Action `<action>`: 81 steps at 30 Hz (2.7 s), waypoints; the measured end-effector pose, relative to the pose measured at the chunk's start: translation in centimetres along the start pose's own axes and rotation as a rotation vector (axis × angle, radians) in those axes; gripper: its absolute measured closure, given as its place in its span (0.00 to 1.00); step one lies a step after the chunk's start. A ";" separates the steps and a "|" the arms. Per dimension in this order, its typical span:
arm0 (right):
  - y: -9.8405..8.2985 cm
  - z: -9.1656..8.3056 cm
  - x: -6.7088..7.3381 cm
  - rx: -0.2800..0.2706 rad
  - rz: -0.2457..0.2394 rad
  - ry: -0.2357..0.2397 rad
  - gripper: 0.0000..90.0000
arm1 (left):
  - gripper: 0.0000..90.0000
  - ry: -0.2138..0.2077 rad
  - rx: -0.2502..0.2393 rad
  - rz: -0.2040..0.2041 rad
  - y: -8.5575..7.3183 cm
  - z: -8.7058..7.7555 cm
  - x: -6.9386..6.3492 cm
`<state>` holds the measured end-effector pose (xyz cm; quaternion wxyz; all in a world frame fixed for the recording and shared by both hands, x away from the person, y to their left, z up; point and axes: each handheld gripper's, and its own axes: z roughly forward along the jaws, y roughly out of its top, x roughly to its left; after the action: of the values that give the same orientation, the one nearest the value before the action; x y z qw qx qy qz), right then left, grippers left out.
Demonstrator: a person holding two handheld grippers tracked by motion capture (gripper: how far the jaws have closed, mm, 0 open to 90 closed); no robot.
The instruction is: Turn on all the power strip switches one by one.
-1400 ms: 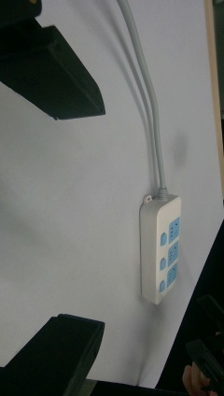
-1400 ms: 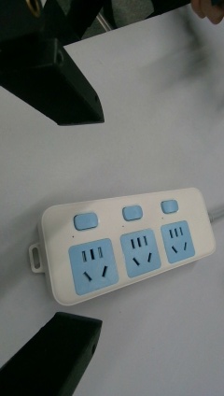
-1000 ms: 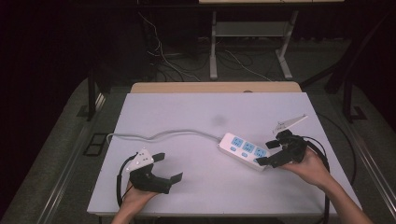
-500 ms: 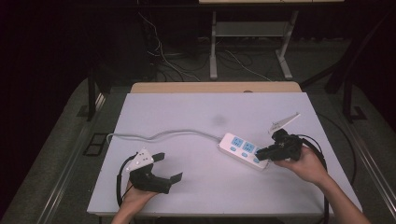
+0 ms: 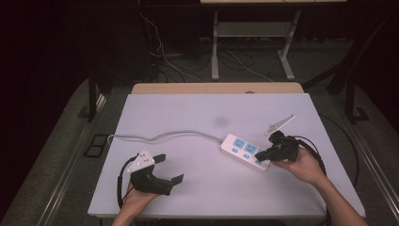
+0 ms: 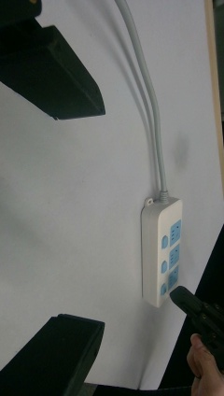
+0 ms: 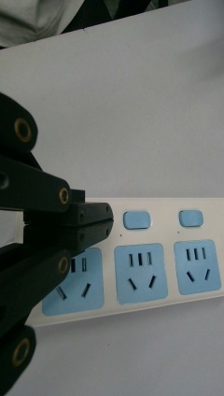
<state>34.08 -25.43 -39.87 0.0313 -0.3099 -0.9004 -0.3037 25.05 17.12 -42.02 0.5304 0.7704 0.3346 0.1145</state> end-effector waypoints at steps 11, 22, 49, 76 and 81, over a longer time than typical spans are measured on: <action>-0.9 0.6 -0.1 -0.014 0.006 -0.022 1.00 | 0.00 0.004 0.009 0.000 0.0 0.1 0.0; -1.3 0.8 -0.5 -0.033 0.029 0.006 1.00 | 0.00 0.004 0.013 0.007 0.0 0.1 -0.1; -1.3 0.9 -0.5 -0.043 0.009 0.009 1.00 | 0.00 0.004 0.013 0.004 0.0 0.0 0.0; -0.1 -1.4 -0.4 -0.092 0.012 0.015 1.00 | 0.00 0.005 0.005 0.001 0.0 0.0 0.1; 1.0 -1.8 -0.2 -0.088 -0.008 0.007 1.00 | 0.00 0.003 0.008 0.002 0.0 0.0 0.1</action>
<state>34.60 -25.96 -37.88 0.0193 -0.3063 -0.8874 -0.3441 25.10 17.20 -42.05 0.5266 0.7728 0.3351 0.1149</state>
